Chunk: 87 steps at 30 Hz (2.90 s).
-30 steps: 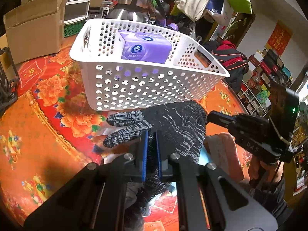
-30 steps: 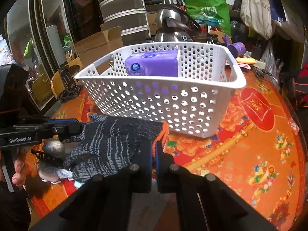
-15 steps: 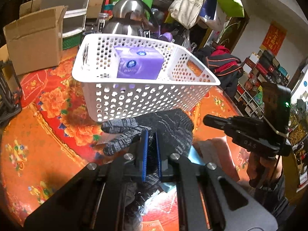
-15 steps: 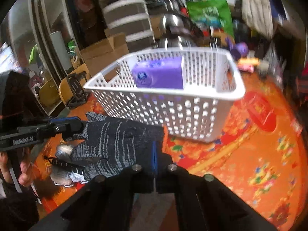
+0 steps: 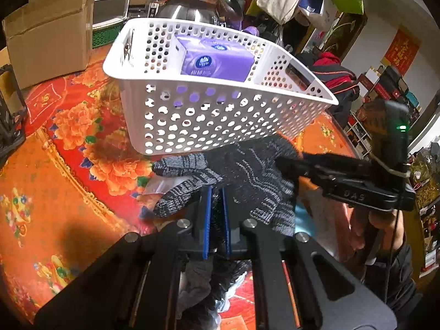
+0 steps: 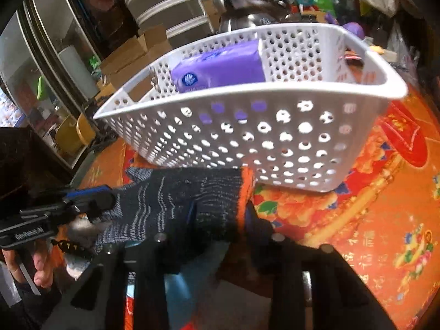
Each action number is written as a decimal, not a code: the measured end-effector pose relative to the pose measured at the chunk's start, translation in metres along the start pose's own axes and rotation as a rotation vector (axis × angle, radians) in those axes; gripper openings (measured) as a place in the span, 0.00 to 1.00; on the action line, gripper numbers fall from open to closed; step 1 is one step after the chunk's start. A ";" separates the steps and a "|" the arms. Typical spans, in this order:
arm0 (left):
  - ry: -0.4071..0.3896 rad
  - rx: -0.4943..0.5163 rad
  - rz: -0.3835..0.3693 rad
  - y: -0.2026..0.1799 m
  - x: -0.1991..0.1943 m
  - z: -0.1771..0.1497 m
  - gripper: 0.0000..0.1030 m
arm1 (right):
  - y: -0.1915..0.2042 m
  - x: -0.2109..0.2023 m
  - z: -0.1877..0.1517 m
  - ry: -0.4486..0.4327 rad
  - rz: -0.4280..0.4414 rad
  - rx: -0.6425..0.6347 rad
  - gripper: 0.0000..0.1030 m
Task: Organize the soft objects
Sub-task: 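Carry the black glove into the white basket and open the left gripper, then move the left gripper back toward the plush toy on the table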
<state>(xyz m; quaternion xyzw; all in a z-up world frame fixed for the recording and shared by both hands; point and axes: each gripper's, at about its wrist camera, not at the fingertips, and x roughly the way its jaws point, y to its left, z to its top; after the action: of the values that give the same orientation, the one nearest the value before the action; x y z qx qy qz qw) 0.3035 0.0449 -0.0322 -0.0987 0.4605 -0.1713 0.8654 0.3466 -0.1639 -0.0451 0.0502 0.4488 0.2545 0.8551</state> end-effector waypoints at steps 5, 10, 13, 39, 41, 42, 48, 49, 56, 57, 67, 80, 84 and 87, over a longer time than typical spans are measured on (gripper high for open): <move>-0.054 0.009 -0.011 -0.006 -0.015 0.001 0.07 | 0.018 -0.022 -0.004 -0.061 -0.063 -0.078 0.20; -0.125 0.029 -0.028 -0.019 -0.048 0.010 0.07 | 0.034 -0.061 -0.004 -0.153 -0.065 -0.110 0.19; -0.175 0.053 -0.033 -0.030 -0.072 0.017 0.07 | 0.043 -0.090 0.001 -0.221 -0.060 -0.121 0.19; -0.201 0.054 0.137 -0.048 -0.008 0.198 0.07 | 0.002 -0.052 0.134 -0.255 -0.247 -0.105 0.19; -0.196 0.066 0.170 -0.046 0.003 0.196 0.07 | 0.000 -0.040 0.129 -0.233 -0.244 -0.116 0.19; -0.188 0.074 0.181 -0.044 0.008 0.194 0.07 | 0.000 -0.034 0.128 -0.224 -0.245 -0.122 0.20; -0.148 0.066 0.223 -0.028 0.032 0.178 0.12 | 0.000 -0.018 0.122 -0.162 -0.263 -0.133 0.31; -0.143 0.069 0.226 -0.026 0.033 0.176 0.15 | -0.001 -0.018 0.121 -0.158 -0.263 -0.129 0.33; -0.172 0.045 0.241 -0.014 0.026 0.164 0.76 | -0.006 -0.032 0.114 -0.193 -0.299 -0.097 0.64; -0.186 0.052 0.240 -0.014 0.022 0.161 0.78 | -0.006 -0.034 0.113 -0.195 -0.295 -0.093 0.64; -0.179 0.047 0.223 -0.021 -0.011 0.102 0.82 | -0.003 -0.061 0.078 -0.242 -0.283 -0.057 0.68; -0.174 -0.006 0.138 -0.026 -0.046 -0.003 0.82 | 0.011 -0.096 -0.025 -0.265 -0.219 -0.040 0.71; -0.190 -0.011 0.148 -0.024 -0.060 -0.033 0.82 | 0.018 -0.096 -0.059 -0.244 -0.199 -0.038 0.71; -0.210 -0.009 0.160 -0.024 -0.071 -0.051 0.82 | 0.024 -0.095 -0.078 -0.245 -0.185 -0.035 0.71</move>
<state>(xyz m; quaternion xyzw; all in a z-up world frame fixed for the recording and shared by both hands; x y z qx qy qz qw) 0.2198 0.0492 0.0017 -0.0831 0.3746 -0.0885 0.9192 0.2306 -0.1998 -0.0133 0.0242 0.3394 0.1746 0.9240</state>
